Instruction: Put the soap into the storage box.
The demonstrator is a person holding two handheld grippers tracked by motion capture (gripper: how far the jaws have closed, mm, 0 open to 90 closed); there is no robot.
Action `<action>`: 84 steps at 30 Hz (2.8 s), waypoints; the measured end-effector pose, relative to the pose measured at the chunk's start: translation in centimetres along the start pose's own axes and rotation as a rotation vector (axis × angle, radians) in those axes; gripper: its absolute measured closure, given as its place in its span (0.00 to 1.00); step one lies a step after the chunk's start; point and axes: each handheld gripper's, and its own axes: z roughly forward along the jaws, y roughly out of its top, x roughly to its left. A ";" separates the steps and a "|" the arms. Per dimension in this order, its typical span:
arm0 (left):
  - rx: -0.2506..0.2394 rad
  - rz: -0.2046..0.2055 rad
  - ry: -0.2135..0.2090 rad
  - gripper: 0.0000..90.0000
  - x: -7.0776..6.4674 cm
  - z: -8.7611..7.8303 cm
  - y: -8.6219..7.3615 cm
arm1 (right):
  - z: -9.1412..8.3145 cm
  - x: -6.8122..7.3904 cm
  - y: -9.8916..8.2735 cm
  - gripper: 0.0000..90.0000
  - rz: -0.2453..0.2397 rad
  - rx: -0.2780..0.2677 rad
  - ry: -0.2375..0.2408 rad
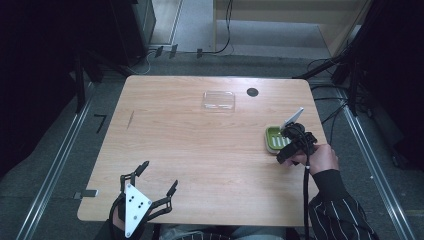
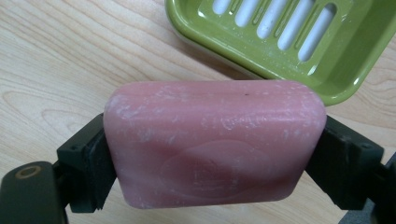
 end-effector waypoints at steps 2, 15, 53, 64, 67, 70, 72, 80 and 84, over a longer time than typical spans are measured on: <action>0.000 0.000 0.000 0.15 0.0 0.0 0.0 | 0.0 -0.1 0.2 0.15 -0.001 -0.002 -0.003; -0.001 -0.002 0.001 0.15 0.0 0.0 0.0 | -0.2 -0.5 1.0 0.15 0.000 -0.009 -0.001; 0.001 0.001 0.001 0.15 0.0 0.0 0.0 | 0.2 -2.7 2.8 0.15 0.090 -0.045 0.032; 0.000 0.001 0.002 0.15 0.0 0.0 0.0 | 0.7 -3.5 3.7 0.15 0.119 -0.043 0.033; 0.001 0.002 0.002 0.15 0.0 0.0 0.0 | 0.8 -3.6 3.9 0.15 0.128 -0.045 0.034; 0.000 0.001 0.003 0.15 0.0 0.0 0.0 | 0.9 -3.6 4.1 0.15 0.132 -0.045 0.034; 0.000 0.001 0.001 0.15 0.0 0.0 0.0 | 0.9 -3.7 4.2 0.15 0.130 -0.047 0.032; 0.001 0.002 0.002 0.15 0.0 0.0 0.0 | 1.3 -3.9 4.6 0.15 0.149 -0.044 0.038; 0.000 0.001 0.003 0.15 0.0 0.0 0.0 | 1.4 -4.0 4.7 0.15 0.156 -0.045 0.042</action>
